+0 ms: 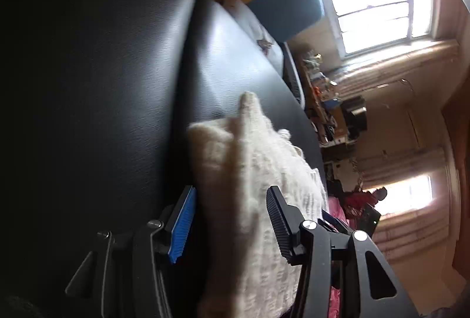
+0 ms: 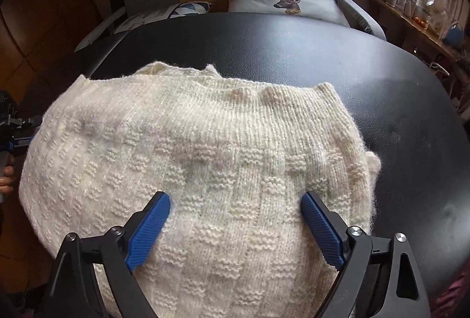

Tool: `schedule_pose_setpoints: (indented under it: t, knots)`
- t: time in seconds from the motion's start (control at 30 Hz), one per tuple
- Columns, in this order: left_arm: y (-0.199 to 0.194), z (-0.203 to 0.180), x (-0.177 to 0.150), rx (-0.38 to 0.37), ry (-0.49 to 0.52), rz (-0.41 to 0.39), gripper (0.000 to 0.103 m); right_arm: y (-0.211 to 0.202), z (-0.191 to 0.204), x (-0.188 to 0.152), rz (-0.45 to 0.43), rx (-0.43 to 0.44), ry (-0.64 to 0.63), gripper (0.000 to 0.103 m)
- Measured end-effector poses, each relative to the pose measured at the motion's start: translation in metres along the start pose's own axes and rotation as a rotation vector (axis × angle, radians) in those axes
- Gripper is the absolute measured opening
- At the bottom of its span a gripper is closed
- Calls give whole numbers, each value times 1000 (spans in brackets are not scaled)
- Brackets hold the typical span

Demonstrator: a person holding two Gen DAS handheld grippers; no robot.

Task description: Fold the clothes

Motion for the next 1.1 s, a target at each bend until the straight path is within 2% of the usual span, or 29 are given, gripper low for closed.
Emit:
schedule_pose_setpoints:
  t: [0.1, 0.17, 0.2, 0.3, 0.5, 0.57, 0.67, 0.73, 0.8, 0.9, 1.0, 1.1]
  knots:
    - [13, -8, -3, 18, 55, -4, 48, 3, 2, -3, 17, -10, -2, 99]
    - [23, -13, -11, 18, 81, 23, 42, 4, 4, -2, 15, -16, -7, 102]
    - [27, -15, -15, 17, 95, 38, 30, 5, 5, -3, 10, -18, -9, 103]
    - [20, -19, -23, 47, 92, -25, 22, 5, 4, -4, -5, -19, -12, 103]
    - [-2, -35, -19, 66, 83, -126, 14, -2, 6, -1, -7, 28, -54, 103]
    - [-14, -40, -12, 79, 95, -151, 13, -14, 8, 3, -11, 59, -127, 97]
    - [-30, -48, -4, 124, 117, -174, 13, -34, 14, 7, -10, 99, -270, 76]
    - [-40, -55, 1, 154, 132, -184, 13, -38, 17, 7, 18, 116, -356, 55]
    - [-50, -61, 6, 185, 146, -195, 13, -37, 18, 8, 29, 130, -409, 48]
    - [-63, -73, 6, 204, 156, -197, 13, -33, 18, 10, 48, 142, -487, 48]
    - [-74, -85, 2, 207, 159, -191, 13, -9, 9, 4, 125, 152, -555, 45]
    - [-64, -115, -12, 148, 130, -183, 13, 6, 3, -2, 134, 211, -534, 45]
Point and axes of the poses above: each gripper's, at about its wrist camera, not at the fingertips, and y roughly the way its jaws point, z to its left, x to its top, the point moved 7 cm from there along y, roughly the way its jaws point, and after that the axes turned 13 degrees about -y, right-handed, at the moved point
